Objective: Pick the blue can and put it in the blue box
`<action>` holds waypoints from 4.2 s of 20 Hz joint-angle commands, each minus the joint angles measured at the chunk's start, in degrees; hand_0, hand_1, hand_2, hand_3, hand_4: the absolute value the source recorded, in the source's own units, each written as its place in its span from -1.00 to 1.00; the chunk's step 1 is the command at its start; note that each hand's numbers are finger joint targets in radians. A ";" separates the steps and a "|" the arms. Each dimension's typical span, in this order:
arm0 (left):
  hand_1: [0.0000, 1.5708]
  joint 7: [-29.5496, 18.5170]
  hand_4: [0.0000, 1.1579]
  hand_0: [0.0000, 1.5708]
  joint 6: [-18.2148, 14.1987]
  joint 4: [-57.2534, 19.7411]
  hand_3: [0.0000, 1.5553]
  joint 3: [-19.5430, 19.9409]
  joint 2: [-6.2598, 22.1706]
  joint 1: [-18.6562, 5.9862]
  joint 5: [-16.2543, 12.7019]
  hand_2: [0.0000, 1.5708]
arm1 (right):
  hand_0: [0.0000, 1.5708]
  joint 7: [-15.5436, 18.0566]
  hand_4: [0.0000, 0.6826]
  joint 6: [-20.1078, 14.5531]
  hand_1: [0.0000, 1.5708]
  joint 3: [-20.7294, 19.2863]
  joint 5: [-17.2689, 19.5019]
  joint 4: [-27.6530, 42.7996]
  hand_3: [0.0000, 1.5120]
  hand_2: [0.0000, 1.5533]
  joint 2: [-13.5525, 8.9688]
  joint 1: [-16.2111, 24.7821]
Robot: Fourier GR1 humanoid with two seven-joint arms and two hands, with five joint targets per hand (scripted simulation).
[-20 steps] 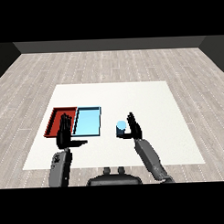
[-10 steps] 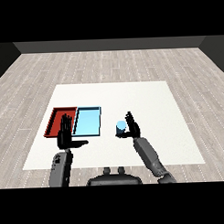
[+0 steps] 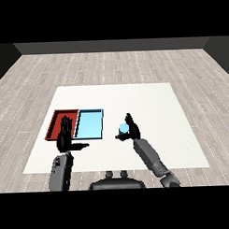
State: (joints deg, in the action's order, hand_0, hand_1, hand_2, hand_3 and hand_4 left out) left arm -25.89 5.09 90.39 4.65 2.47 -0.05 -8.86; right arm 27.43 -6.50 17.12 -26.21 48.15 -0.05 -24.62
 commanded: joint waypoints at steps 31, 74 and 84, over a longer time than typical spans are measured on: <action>-1.00 -0.84 -1.00 -1.00 -0.31 -7.18 -1.00 -2.39 0.00 -4.04 4.29 -1.00 | 0.88 -5.36 0.88 -11.20 0.88 2.64 7.24 5.86 0.87 0.87 -1.34 -4.36; -1.00 3.80 -1.00 -1.00 -22.28 -28.99 -1.00 -30.42 -2.47 -23.13 -7.94 -1.00 | 0.78 -9.86 1.00 -4.00 0.78 1.00 15.49 24.95 0.87 0.86 0.04 -0.86; -1.00 0.27 -1.00 -1.00 -21.39 -35.34 -1.00 -32.96 -2.47 -27.27 -13.45 -1.00 | 0.77 -11.20 0.91 -4.88 0.77 2.49 15.27 22.19 0.84 0.84 0.05 -6.01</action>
State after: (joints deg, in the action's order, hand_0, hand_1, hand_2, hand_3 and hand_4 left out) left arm -23.86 -14.70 58.72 -25.87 0.00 -24.18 -19.36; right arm 17.82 -11.28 19.46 -10.96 70.42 -0.03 -28.51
